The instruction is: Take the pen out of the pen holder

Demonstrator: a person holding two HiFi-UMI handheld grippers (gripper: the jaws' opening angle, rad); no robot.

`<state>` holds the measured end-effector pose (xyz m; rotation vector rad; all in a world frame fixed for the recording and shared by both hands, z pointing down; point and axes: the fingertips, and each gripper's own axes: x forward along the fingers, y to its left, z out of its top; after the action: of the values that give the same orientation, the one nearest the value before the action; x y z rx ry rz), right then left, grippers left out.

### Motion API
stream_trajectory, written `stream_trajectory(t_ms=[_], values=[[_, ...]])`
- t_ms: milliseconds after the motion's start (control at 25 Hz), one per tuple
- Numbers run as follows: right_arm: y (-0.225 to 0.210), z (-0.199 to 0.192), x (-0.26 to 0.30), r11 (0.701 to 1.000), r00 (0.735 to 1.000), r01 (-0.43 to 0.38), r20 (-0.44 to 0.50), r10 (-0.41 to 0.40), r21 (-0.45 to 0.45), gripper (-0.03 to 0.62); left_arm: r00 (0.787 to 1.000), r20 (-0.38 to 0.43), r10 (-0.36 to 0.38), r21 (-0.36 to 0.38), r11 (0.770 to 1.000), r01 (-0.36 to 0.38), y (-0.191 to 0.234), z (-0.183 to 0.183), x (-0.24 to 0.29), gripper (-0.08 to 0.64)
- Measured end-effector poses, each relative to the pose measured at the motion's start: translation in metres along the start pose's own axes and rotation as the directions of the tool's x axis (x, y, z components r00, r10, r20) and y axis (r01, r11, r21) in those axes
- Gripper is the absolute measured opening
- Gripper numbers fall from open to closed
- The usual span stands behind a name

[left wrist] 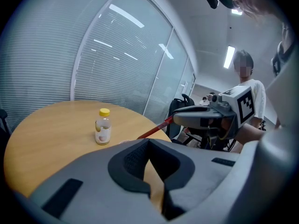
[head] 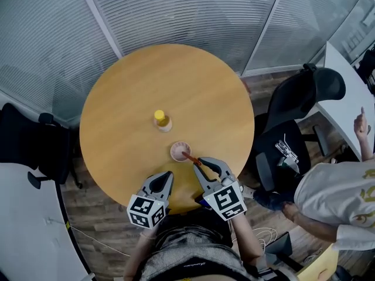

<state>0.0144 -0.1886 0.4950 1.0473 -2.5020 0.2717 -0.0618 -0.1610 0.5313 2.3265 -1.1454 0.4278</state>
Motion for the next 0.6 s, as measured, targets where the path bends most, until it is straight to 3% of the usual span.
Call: stream_trajectory(t_ms=[600], values=[[0.008, 0.036, -0.035, 0.999, 0.998, -0.014, 0.055, 0.017, -0.043, 0.069, 0.999, 0.043, 0.02, -0.021, 1.0, -0.019, -0.002, 0.005, -0.004, 0.005]])
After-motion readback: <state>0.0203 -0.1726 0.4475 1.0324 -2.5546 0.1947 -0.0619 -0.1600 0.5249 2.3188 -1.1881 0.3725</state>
